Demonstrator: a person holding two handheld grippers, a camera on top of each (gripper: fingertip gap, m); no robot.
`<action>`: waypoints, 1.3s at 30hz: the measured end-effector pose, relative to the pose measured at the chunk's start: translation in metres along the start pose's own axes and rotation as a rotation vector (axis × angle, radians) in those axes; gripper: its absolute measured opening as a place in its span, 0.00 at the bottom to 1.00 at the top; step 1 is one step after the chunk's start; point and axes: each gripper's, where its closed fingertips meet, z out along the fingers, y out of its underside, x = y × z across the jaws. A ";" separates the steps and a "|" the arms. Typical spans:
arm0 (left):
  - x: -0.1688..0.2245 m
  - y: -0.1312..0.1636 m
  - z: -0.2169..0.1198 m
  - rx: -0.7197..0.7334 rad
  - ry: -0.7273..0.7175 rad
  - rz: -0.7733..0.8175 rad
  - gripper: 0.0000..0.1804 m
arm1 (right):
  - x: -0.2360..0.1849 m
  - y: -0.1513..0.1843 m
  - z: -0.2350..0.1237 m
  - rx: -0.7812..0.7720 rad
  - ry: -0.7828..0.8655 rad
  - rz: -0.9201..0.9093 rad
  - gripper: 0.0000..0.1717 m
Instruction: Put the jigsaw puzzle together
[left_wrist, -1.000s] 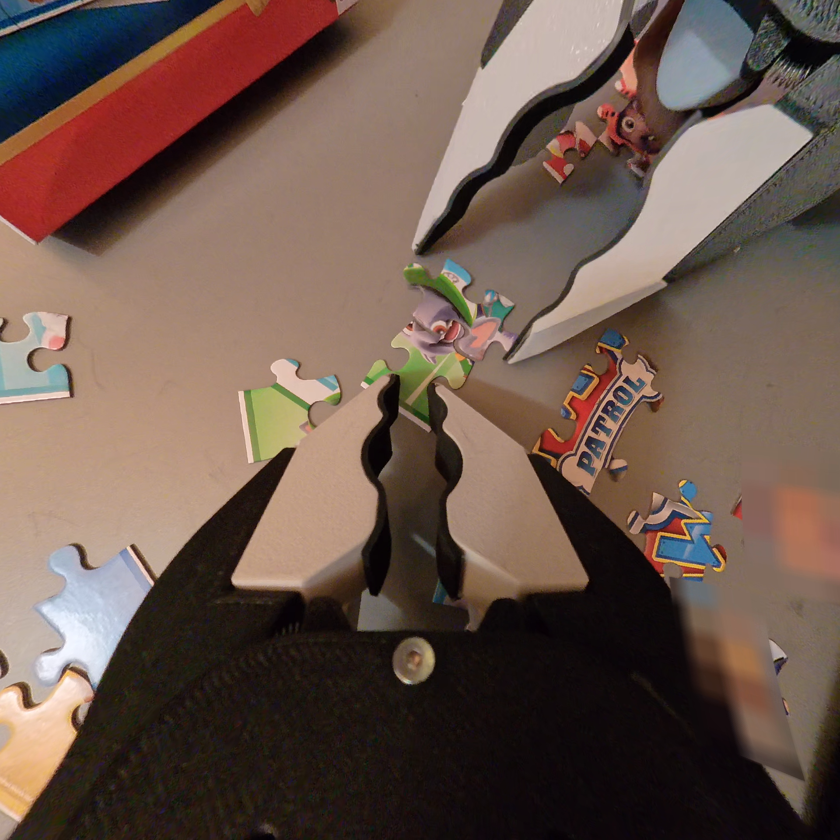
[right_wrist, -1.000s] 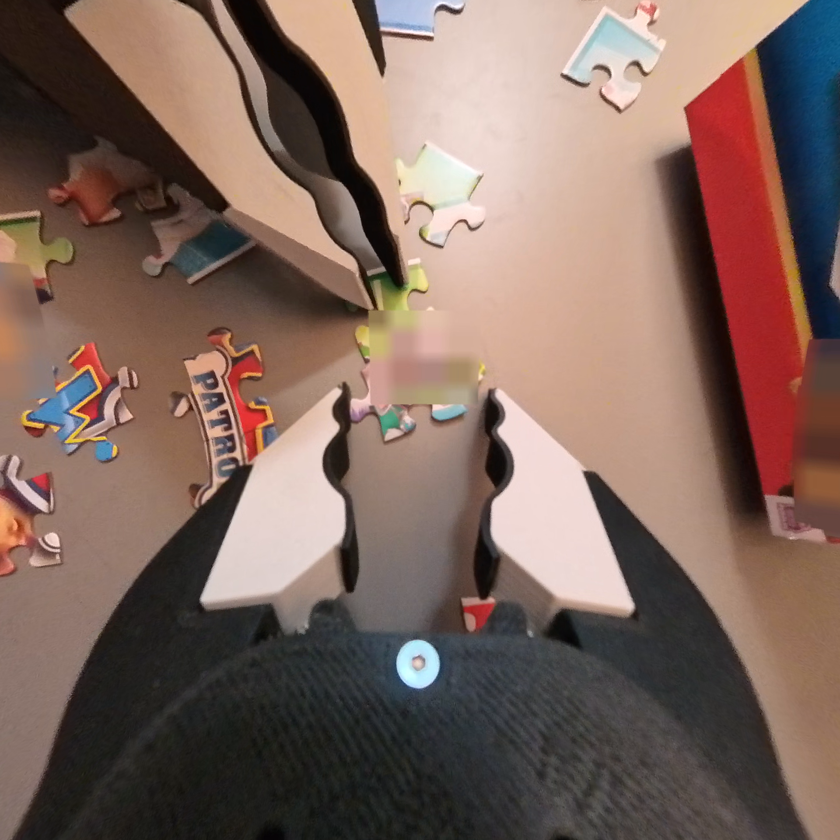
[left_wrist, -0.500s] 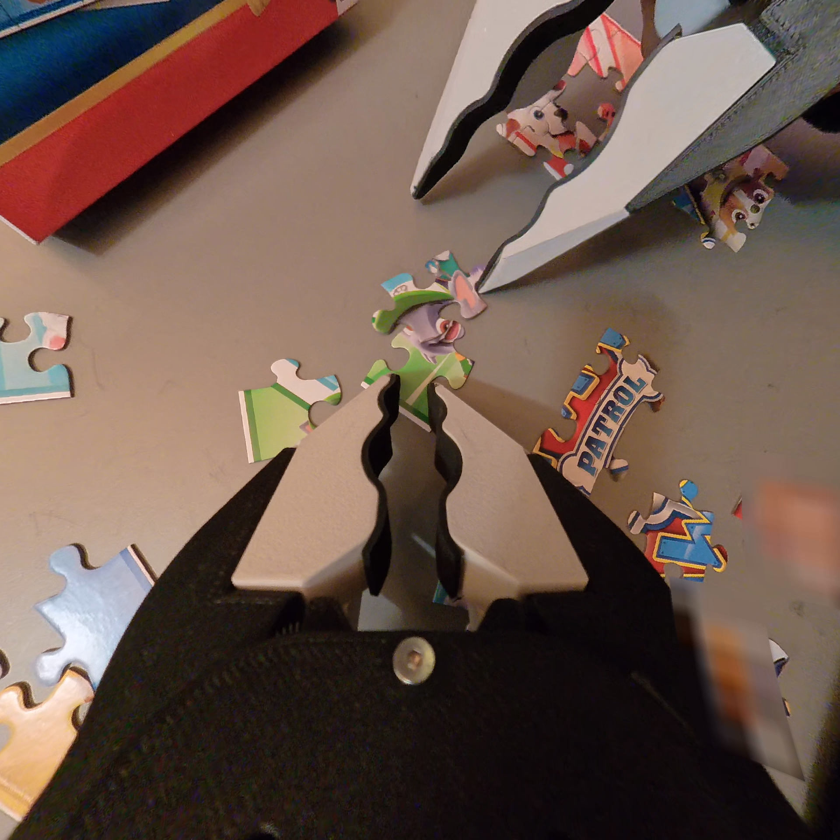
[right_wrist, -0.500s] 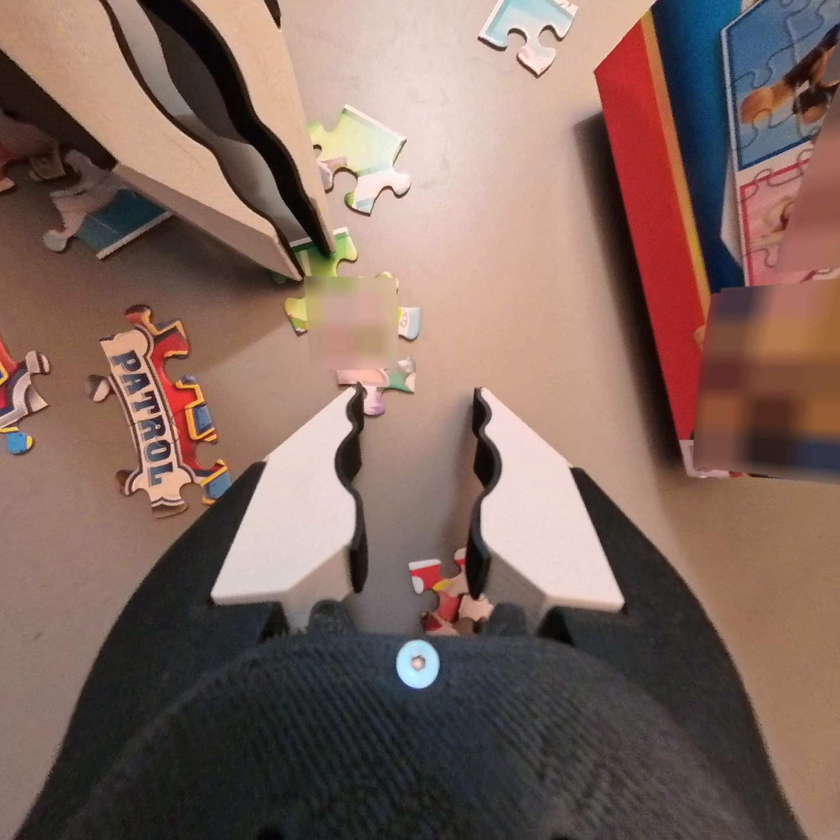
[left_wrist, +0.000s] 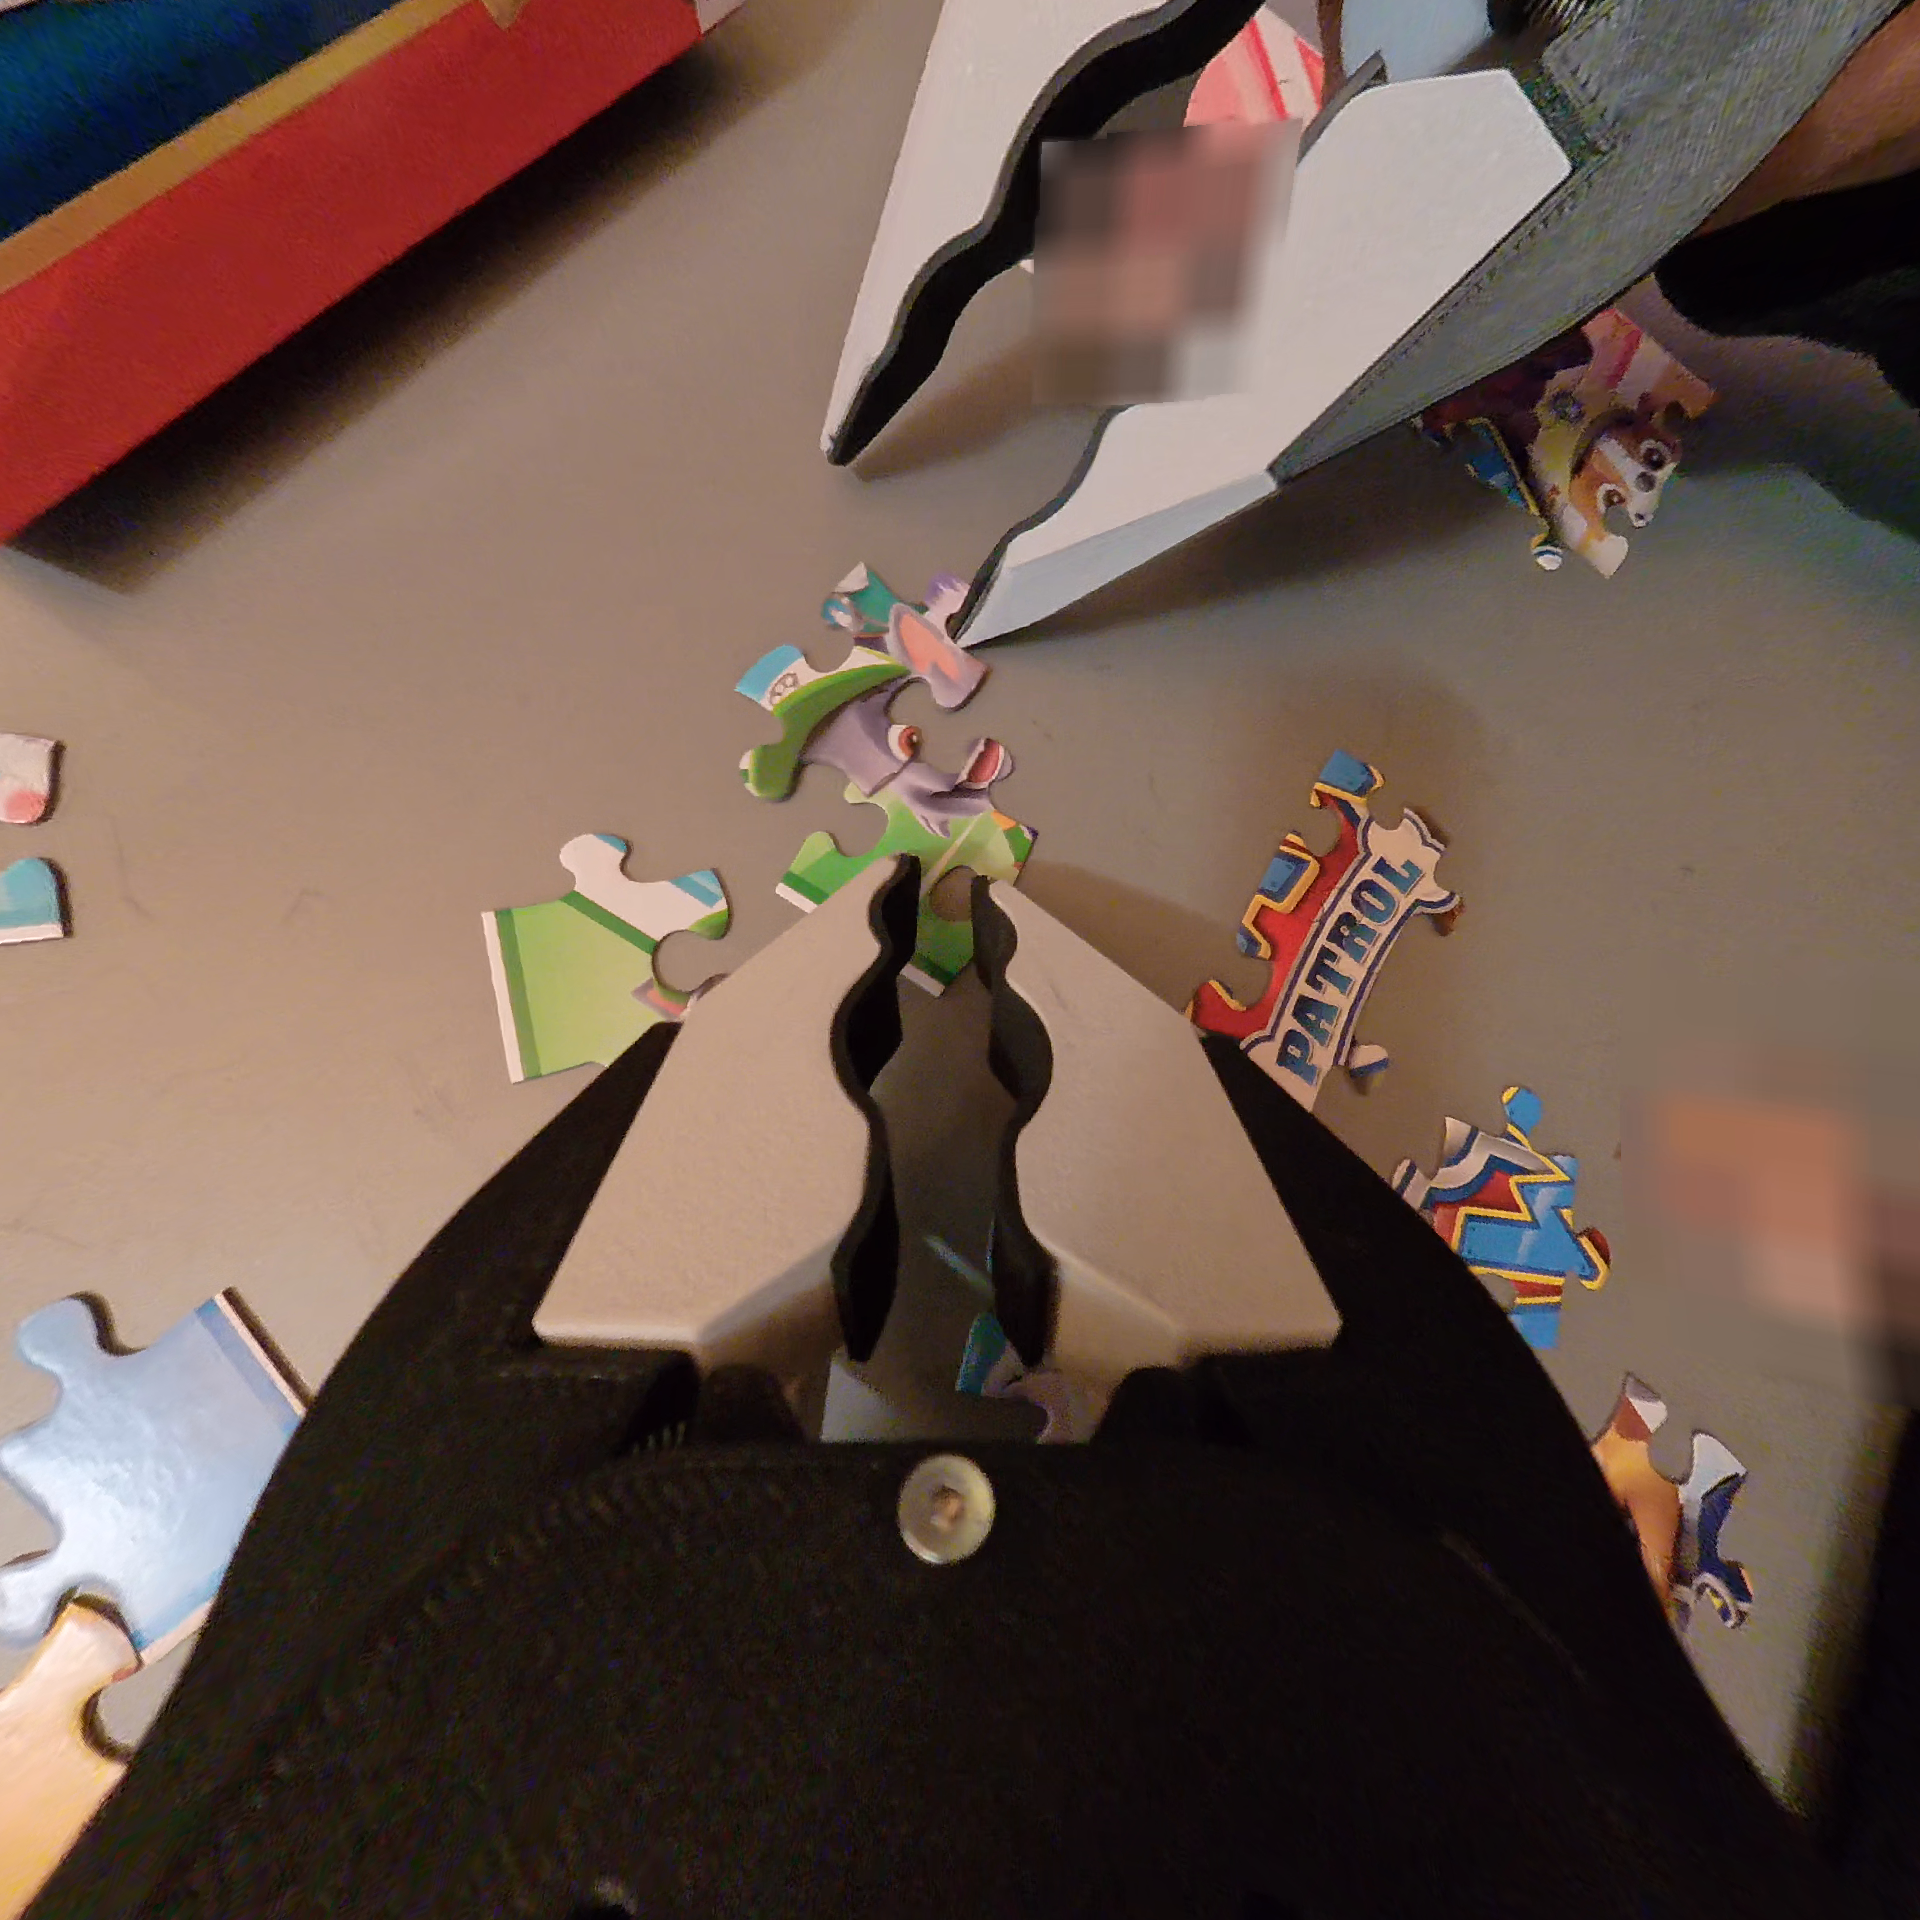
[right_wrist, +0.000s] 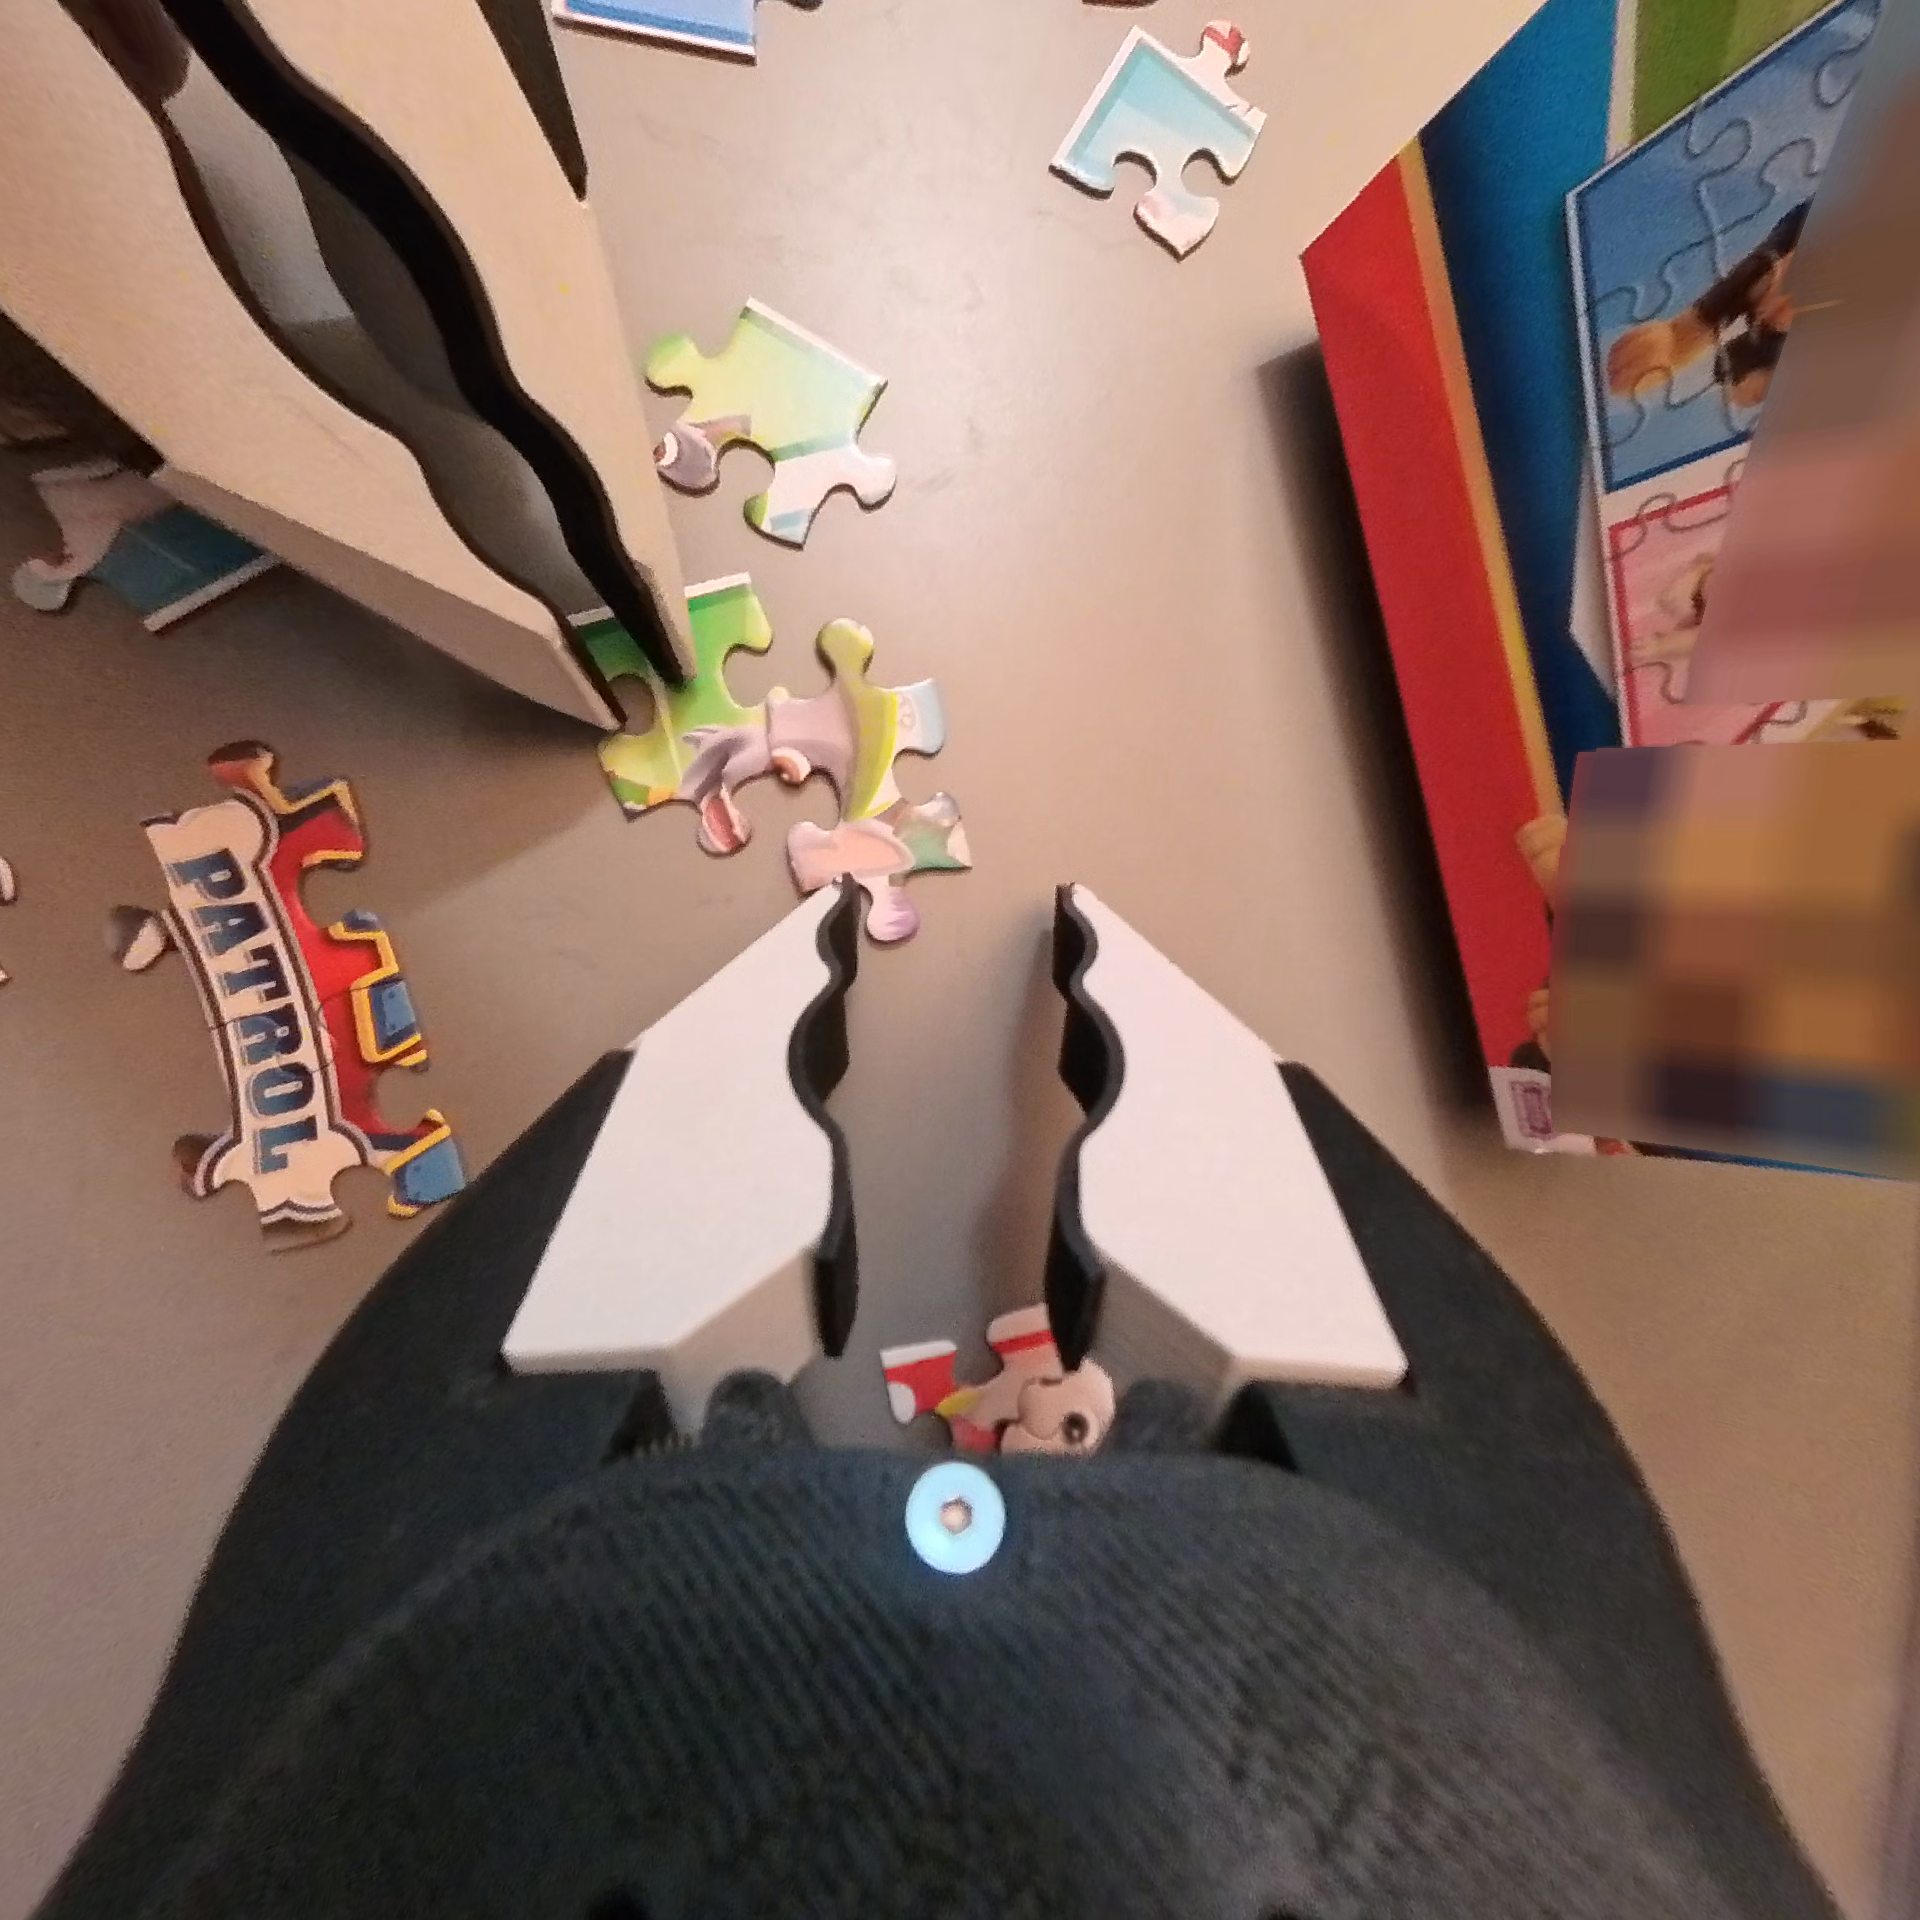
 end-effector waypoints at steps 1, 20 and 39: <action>0.000 0.000 0.000 0.000 -0.001 0.002 0.04 | 0.001 -0.001 0.001 0.001 0.001 -0.004 0.21; 0.000 0.000 0.000 -0.009 -0.001 0.017 0.03 | 0.006 -0.005 0.000 0.002 0.015 -0.045 0.22; 0.005 0.000 0.002 -0.006 0.030 0.006 0.03 | -0.004 -0.014 0.009 0.043 -0.089 -0.010 0.25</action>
